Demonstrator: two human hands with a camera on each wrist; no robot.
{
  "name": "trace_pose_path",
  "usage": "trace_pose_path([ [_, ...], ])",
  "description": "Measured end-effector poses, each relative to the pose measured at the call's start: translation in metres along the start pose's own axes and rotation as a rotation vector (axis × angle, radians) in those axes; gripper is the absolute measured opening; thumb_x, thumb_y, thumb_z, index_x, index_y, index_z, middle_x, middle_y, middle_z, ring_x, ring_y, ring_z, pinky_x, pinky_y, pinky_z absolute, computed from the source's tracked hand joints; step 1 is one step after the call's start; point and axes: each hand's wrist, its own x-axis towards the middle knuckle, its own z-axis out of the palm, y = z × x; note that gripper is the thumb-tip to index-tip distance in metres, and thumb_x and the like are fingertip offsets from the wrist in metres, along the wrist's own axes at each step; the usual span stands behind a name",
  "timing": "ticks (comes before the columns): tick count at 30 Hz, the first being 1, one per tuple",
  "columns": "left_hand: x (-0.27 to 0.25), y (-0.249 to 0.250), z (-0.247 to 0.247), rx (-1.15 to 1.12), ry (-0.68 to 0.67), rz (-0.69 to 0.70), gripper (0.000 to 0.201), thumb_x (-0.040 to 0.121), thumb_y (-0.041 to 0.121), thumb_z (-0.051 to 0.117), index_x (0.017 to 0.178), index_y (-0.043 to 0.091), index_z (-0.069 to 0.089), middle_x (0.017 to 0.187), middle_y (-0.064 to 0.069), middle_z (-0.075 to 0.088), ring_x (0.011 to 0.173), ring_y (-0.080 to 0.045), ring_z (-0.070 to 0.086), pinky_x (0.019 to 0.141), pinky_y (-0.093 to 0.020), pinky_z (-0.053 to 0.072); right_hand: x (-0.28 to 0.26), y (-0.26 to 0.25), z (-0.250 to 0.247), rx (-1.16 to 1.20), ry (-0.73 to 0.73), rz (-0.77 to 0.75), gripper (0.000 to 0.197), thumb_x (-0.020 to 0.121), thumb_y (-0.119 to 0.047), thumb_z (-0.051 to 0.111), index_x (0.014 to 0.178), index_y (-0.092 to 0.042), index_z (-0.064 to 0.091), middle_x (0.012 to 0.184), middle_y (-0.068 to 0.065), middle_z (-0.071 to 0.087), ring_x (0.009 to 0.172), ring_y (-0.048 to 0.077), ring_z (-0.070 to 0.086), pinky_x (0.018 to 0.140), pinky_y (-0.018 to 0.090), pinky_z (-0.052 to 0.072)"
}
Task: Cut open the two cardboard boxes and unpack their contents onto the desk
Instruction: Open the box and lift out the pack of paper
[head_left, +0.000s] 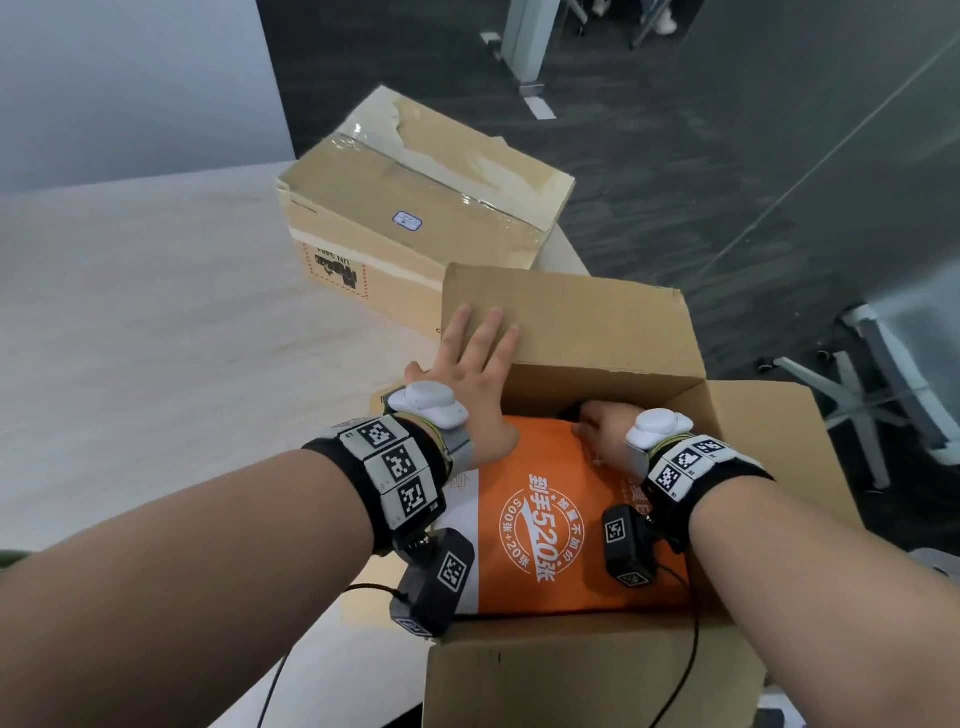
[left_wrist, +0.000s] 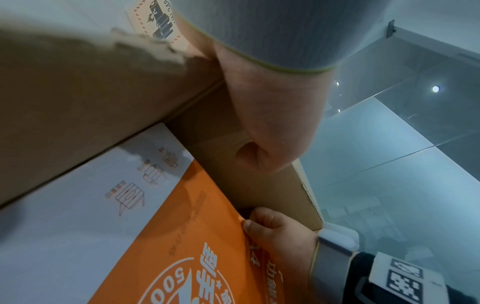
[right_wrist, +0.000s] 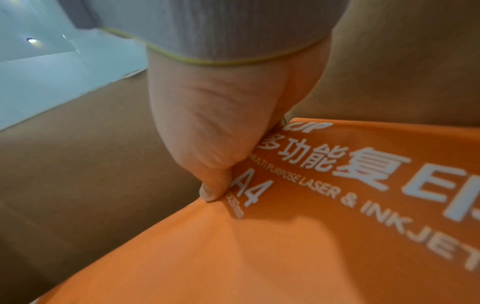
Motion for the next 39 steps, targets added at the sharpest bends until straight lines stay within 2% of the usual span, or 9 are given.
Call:
trace_pose_path([
  [9,-0.006,0.002,0.0,-0.09,-0.024,-0.024,0.1,0.071,0.05,0.053,0.16,0.037,0.008,0.169,0.014,-0.003,0.155,-0.018,-0.013,0.107,-0.069,0.035,-0.029,0.004,-0.009,-0.065,0.124,-0.134,0.021,0.101,-0.042,0.046,0.09,-0.025,0.053,0.085,-0.002,0.062,0.081,0.025,0.061,0.072,0.038,0.051],
  [14,-0.006,0.01,-0.022,-0.043,-0.168,-0.021,0.097,0.081,0.06,0.061,0.161,0.033,0.012,0.171,0.002,-0.004,0.156,-0.026,-0.008,0.12,-0.064,0.002,-0.067,0.007,-0.02,-0.125,0.228,-0.22,0.034,0.105,-0.038,0.041,0.132,-0.024,0.056,0.128,0.0,0.066,0.115,0.026,0.062,0.095,0.042,0.05],
  [16,-0.013,0.027,-0.033,0.059,-0.004,0.132,0.083,0.074,0.06,0.055,0.151,0.032,0.037,0.162,-0.002,0.027,0.149,-0.027,0.022,0.117,-0.054,0.021,-0.082,0.013,-0.019,-0.164,0.309,-0.275,0.04,0.105,-0.038,0.038,0.14,-0.026,0.052,0.137,-0.004,0.062,0.125,0.023,0.058,0.1,0.043,0.047],
  [18,-0.016,0.044,-0.037,0.106,-0.012,0.308,0.078,0.071,0.059,0.051,0.145,0.032,0.045,0.147,0.002,0.045,0.136,-0.025,0.041,0.109,-0.044,0.034,-0.092,0.016,-0.015,-0.164,0.379,-0.335,0.047,0.101,-0.042,0.032,0.139,-0.025,0.054,0.134,-0.005,0.064,0.124,0.022,0.059,0.098,0.045,0.047],
  [23,-0.002,0.082,-0.036,0.05,-0.506,0.207,0.091,0.069,0.058,0.073,0.148,0.025,0.042,0.138,-0.003,0.057,0.123,-0.028,0.056,0.103,-0.043,0.049,-0.123,0.026,-0.005,-0.128,0.478,-0.403,0.053,0.094,-0.044,0.026,0.119,-0.023,0.067,0.133,-0.007,0.065,0.121,0.022,0.06,0.097,0.048,0.044],
  [26,0.0,0.096,-0.04,0.094,-0.65,0.174,0.062,0.076,0.045,0.079,0.127,0.019,0.058,0.116,-0.004,0.068,0.102,-0.025,0.066,0.087,-0.039,0.057,-0.133,0.029,-0.004,-0.14,0.452,-0.348,0.053,0.095,-0.05,0.024,0.12,-0.028,0.065,0.14,-0.012,0.058,0.129,0.017,0.052,0.105,0.045,0.035],
  [30,-0.013,0.107,-0.039,0.122,-0.557,0.15,0.042,0.077,0.038,0.081,0.11,0.02,0.062,0.108,-0.002,0.068,0.094,-0.024,0.065,0.079,-0.036,0.056,-0.147,0.043,0.004,0.04,0.577,-0.284,0.03,0.096,-0.054,0.043,0.104,-0.035,0.063,0.143,-0.017,0.053,0.13,0.014,0.049,0.106,0.045,0.033],
  [35,-0.038,0.118,-0.051,0.086,-0.404,0.177,0.02,0.078,0.033,0.072,0.093,0.026,0.061,0.091,0.004,0.066,0.078,-0.018,0.063,0.066,-0.032,0.053,-0.174,0.07,0.005,0.468,0.833,-0.139,0.041,0.092,-0.055,0.046,0.122,-0.029,0.058,0.134,-0.011,0.056,0.12,0.011,0.054,0.102,0.043,0.045],
  [39,-0.06,0.131,-0.078,0.044,-0.248,0.164,0.018,0.077,0.029,0.072,0.089,0.024,0.06,0.084,0.006,0.059,0.078,-0.018,0.059,0.067,-0.031,0.049,-0.193,0.089,0.005,0.861,0.879,-0.035,0.044,0.096,-0.052,0.051,0.133,-0.028,0.05,0.129,-0.009,0.05,0.111,0.012,0.056,0.084,0.029,0.049],
])
